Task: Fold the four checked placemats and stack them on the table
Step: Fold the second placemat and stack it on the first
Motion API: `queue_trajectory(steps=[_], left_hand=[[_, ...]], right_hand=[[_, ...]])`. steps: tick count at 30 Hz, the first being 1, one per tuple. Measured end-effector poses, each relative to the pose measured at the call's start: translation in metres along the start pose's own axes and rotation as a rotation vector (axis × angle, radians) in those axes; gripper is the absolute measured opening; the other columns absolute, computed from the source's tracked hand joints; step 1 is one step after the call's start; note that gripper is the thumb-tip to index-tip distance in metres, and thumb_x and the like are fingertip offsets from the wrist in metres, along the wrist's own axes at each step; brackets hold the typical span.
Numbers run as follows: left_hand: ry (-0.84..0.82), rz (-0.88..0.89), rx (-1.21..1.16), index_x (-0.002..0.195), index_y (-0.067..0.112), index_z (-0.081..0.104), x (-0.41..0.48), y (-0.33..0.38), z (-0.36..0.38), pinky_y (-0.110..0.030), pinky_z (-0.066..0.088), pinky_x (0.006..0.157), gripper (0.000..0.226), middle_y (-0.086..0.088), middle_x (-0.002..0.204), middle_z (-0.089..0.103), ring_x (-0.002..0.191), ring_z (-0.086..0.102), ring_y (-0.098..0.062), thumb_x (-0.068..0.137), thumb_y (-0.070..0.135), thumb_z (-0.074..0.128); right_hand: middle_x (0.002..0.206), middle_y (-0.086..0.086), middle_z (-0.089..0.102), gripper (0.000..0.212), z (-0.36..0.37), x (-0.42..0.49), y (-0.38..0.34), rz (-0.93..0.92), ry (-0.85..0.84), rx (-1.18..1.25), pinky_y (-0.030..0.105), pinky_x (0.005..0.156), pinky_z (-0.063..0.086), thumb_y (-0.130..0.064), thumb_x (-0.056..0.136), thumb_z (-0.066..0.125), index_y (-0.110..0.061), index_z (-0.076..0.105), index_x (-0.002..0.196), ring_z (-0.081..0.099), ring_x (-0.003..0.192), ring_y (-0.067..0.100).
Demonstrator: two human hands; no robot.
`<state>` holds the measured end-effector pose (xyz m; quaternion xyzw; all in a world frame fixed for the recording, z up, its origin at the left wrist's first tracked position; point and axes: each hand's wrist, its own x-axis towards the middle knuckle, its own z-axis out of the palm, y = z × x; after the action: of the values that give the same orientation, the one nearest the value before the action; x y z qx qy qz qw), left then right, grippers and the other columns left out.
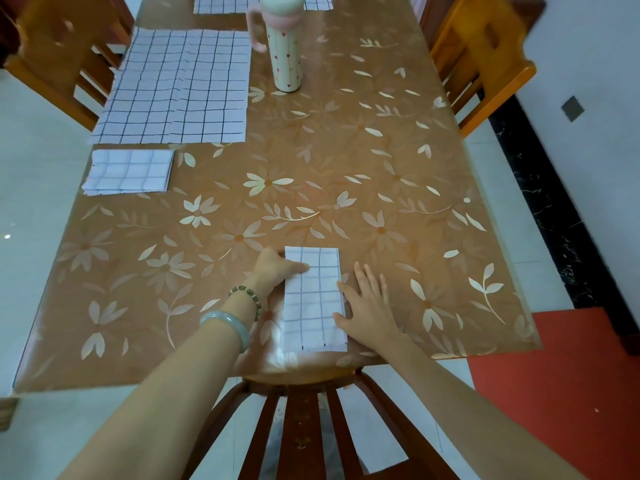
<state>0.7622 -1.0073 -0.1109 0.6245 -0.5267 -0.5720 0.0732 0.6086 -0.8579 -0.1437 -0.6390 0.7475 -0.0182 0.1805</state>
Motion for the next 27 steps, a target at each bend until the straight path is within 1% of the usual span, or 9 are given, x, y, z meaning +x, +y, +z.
queue_trajectory(steps=[2,6,9,12,17,20,22,24,27], left_hand=[[-0.068,0.038,-0.05,0.081,0.011,0.064,-0.008,-0.003,-0.003,-0.029,0.056,0.064,0.012,-0.008,0.085,0.07,0.073,0.067,-0.02,0.079,0.008,0.076],[-0.153,0.058,-0.218,0.094,0.004,0.064,-0.035,0.0,-0.008,-0.019,0.046,0.039,0.008,-0.001,0.059,0.067,0.046,0.061,-0.012,0.086,0.004,0.066],[-0.197,0.036,-0.362,0.098,0.0,0.064,-0.053,0.003,-0.014,-0.027,0.054,0.054,0.015,-0.01,0.07,0.07,0.057,0.066,-0.021,0.084,0.003,0.067],[-0.169,0.041,-0.498,0.1,-0.002,0.065,-0.066,0.007,-0.026,-0.048,0.056,0.084,0.015,-0.022,0.098,0.069,0.086,0.067,-0.033,0.086,0.0,0.064],[-0.021,0.08,-0.641,0.105,-0.003,0.062,-0.093,0.011,-0.07,-0.044,0.058,0.08,0.015,-0.019,0.097,0.071,0.082,0.07,-0.029,0.09,0.0,0.059],[0.091,0.099,-0.69,0.103,0.001,0.064,-0.11,-0.003,-0.101,-0.046,0.058,0.08,0.016,-0.018,0.098,0.072,0.086,0.07,-0.032,0.088,0.0,0.061],[0.175,0.11,-0.701,0.103,0.0,0.066,-0.124,-0.016,-0.124,-0.045,0.058,0.077,0.026,-0.016,0.091,0.073,0.084,0.068,-0.035,0.078,0.007,0.07],[0.234,0.102,-0.665,0.103,0.003,0.068,-0.136,-0.034,-0.148,-0.056,0.055,0.081,0.049,-0.017,0.096,0.071,0.087,0.068,-0.037,0.058,0.02,0.079],[0.254,0.106,-0.645,0.093,0.013,0.074,-0.159,-0.061,-0.184,-0.058,0.054,0.085,0.048,-0.018,0.105,0.071,0.092,0.068,-0.041,0.046,0.023,0.081]], right_hand=[[0.16,0.002,0.007,0.084,-0.01,0.002,-0.004,0.104,-0.056,0.322,0.048,0.118,0.005,-0.041,0.081,0.068,-0.028,0.019,0.149,0.003,0.147,0.022],[0.141,0.002,0.047,0.097,-0.046,0.01,-0.013,0.367,-0.06,1.171,0.032,0.097,0.045,-0.023,0.073,0.081,-0.026,0.02,0.148,0.049,0.125,0.016],[0.118,0.004,0.065,0.058,-0.068,0.018,-0.02,0.323,-0.272,1.184,0.021,0.074,0.051,-0.018,0.076,0.077,-0.015,0.052,0.128,0.064,0.098,0.012],[0.112,0.01,0.069,0.035,-0.077,0.023,-0.024,0.272,-0.492,1.171,0.035,0.089,0.053,-0.004,0.077,0.074,-0.006,0.065,0.111,0.065,0.102,0.022],[0.111,0.012,0.07,0.032,-0.083,0.027,-0.035,0.279,-0.715,1.245,0.032,0.082,0.056,0.001,0.078,0.069,0.001,0.065,0.11,0.067,0.103,0.024],[0.105,0.017,0.07,0.041,-0.087,0.028,-0.066,0.309,-0.657,1.351,0.032,0.075,0.057,-0.004,0.067,0.077,0.006,0.063,0.104,0.068,0.094,0.025],[0.08,0.015,0.066,0.027,-0.092,0.028,-0.093,0.315,-0.527,1.463,0.026,0.057,0.053,-0.008,0.058,0.075,0.001,0.061,0.08,0.065,0.069,0.018],[0.07,0.01,0.058,0.014,-0.1,0.03,-0.122,0.349,-0.39,1.549,0.022,0.049,0.048,-0.001,0.074,0.067,-0.007,0.055,0.068,0.059,0.059,0.016],[0.076,0.01,0.065,0.011,-0.105,0.031,-0.165,0.329,-0.304,1.535,0.022,0.049,0.05,0.002,0.084,0.059,-0.006,0.059,0.077,0.063,0.062,0.018]])
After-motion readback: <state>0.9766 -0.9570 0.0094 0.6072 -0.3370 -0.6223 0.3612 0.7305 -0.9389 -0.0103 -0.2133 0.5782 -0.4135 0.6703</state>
